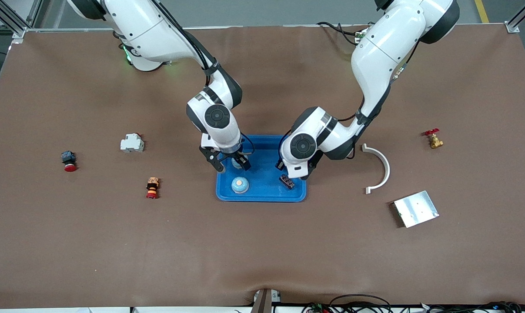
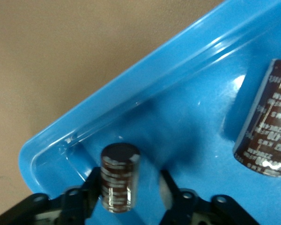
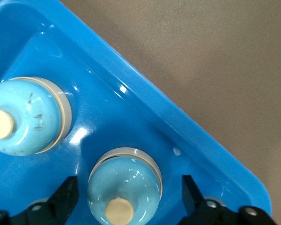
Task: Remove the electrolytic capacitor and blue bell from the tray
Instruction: 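Close the left gripper on the black capacitor while the right gripper grips the bell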
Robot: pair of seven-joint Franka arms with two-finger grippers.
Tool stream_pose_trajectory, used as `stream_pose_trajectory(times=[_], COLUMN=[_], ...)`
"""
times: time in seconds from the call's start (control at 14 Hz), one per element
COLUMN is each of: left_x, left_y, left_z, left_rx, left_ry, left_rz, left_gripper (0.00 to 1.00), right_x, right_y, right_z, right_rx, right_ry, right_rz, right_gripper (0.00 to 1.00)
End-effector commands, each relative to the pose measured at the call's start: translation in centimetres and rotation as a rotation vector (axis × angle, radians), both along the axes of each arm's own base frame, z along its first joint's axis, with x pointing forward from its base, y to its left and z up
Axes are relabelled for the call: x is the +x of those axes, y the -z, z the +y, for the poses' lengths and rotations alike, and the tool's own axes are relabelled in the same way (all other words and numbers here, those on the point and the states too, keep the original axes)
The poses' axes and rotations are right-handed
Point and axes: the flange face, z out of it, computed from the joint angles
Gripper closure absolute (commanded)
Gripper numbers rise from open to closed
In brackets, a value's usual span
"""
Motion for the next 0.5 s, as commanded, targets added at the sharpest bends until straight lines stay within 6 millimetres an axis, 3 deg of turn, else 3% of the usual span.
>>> stream_pose_trajectory(times=[0.0, 0.14, 0.21, 0.29, 0.43], left_x=[0.1, 0.2, 0.2, 0.2, 0.8], left_y=[0.4, 0.4, 0.3, 0.0, -1.1], left_z=[0.3, 0.3, 0.3, 0.2, 0.4], left_rx=[0.024, 0.028, 0.03, 0.035, 0.036], left_ry=[-0.01, -0.026, -0.038, -0.052, -0.077], left_rz=[-0.014, -0.014, -0.014, -0.015, -0.027], left_gripper=[0.72, 0.86, 0.94, 1.0, 1.0], right_x=[0.5, 0.6, 0.5, 0.6, 0.7], right_y=[-0.4, -0.5, -0.5, -0.6, -0.9], right_z=[0.8, 0.8, 0.9, 1.0, 1.0], right_rx=[-0.001, -0.002, -0.001, 0.002, 0.002], right_ry=[0.013, 0.011, 0.009, 0.011, 0.009], right_rz=[-0.025, -0.026, -0.027, -0.031, -0.027], right_gripper=[0.49, 0.63, 1.0, 1.0, 1.0])
